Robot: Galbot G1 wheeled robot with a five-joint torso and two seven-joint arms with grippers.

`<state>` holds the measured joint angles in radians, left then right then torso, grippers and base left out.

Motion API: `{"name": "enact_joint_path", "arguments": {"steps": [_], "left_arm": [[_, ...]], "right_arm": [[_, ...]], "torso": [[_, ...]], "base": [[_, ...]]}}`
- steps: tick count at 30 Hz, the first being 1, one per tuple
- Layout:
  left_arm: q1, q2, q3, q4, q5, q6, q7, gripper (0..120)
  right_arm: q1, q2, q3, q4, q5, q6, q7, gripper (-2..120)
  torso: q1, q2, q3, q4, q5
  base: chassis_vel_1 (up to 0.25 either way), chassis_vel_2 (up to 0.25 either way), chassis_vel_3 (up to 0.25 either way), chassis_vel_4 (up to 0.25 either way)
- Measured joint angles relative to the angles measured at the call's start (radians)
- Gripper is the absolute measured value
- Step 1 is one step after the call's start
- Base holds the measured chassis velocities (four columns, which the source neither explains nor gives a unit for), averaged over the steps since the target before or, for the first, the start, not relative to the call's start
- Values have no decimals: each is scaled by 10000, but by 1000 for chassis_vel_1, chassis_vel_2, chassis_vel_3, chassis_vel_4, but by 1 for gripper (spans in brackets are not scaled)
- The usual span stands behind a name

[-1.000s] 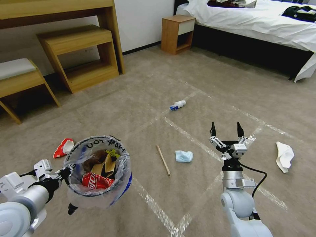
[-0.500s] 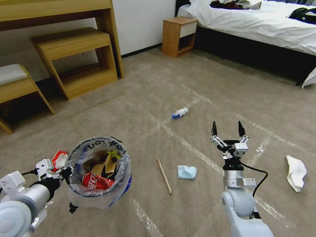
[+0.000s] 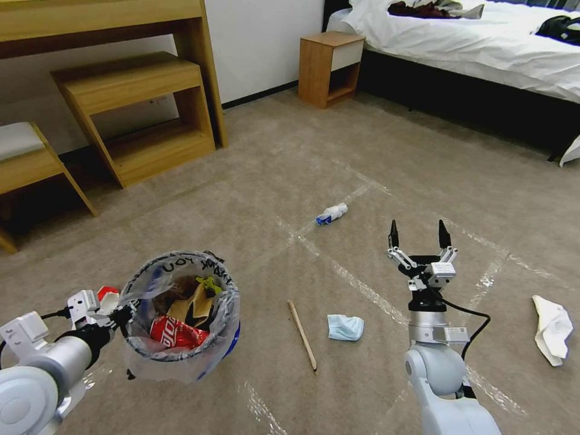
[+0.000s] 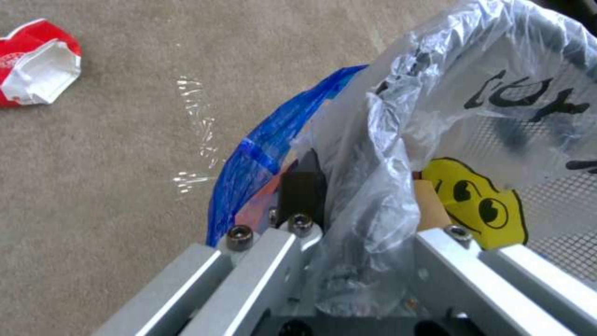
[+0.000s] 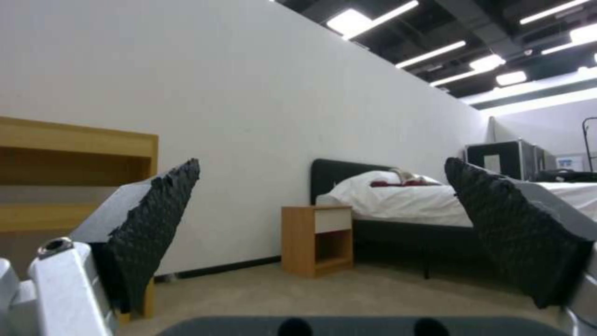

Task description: Pick up the trash bin and place the garbage on the floor into it.

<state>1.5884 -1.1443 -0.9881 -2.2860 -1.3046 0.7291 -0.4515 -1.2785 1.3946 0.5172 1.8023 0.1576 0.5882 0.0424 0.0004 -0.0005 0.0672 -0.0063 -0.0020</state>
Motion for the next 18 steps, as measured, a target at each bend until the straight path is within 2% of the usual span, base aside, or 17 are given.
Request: {"name": "enact_joint_path", "arguments": {"steps": [18], "left_arm": [[-107,116,-12,113,-91,-19,-44,0]], "right_arm": [[41,154,-73,-157,-136,-86,-209,100]], "torso": [[0,1,0,0,0]], "base": [[0,0,0,0]]}}
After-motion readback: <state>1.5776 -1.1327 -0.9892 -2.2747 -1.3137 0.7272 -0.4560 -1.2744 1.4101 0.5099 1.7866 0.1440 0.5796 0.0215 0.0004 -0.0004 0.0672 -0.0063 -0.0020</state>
